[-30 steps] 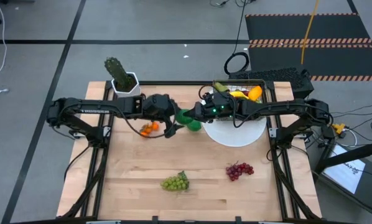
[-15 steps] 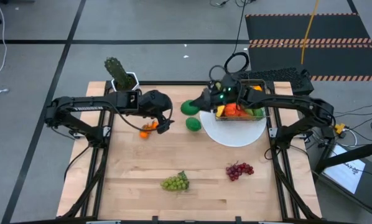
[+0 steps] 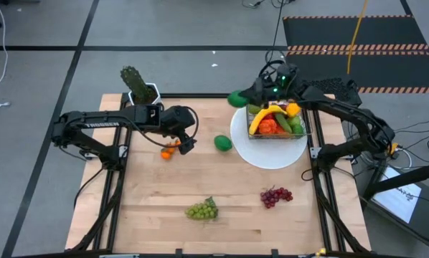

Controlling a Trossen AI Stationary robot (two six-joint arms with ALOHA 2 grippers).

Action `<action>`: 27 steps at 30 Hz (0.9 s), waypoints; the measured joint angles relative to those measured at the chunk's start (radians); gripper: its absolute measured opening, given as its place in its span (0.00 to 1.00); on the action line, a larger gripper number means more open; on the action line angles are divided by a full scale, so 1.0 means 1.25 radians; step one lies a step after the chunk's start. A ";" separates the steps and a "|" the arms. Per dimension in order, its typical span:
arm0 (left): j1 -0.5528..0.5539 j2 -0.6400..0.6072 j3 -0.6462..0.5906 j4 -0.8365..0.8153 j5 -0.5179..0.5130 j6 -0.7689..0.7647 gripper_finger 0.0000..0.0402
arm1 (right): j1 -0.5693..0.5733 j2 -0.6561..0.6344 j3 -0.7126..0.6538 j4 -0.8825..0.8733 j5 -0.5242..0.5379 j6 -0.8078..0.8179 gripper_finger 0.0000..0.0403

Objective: Build produce basket
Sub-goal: Put the bottom green lime into the gold wire basket

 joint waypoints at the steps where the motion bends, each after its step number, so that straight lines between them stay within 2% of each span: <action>1: 0.000 0.000 0.000 -0.004 0.001 -0.011 0.95 | -0.022 -0.003 0.000 -0.022 -0.014 -0.016 0.70; 8: 0.000 0.000 0.000 -0.007 0.004 -0.048 0.95 | -0.152 -0.007 0.000 -0.135 -0.056 -0.125 0.70; 15: -0.002 0.000 0.000 -0.006 0.004 -0.129 0.95 | -0.256 -0.007 0.000 -0.320 -0.005 -0.308 0.70; 20: -0.008 0.000 0.000 -0.003 0.004 -0.181 0.95 | -0.301 -0.007 0.000 -0.409 0.027 -0.426 0.70; 27: -0.016 0.000 0.000 0.006 -0.013 -0.200 0.95 | -0.316 -0.007 0.000 -0.424 0.076 -0.506 0.70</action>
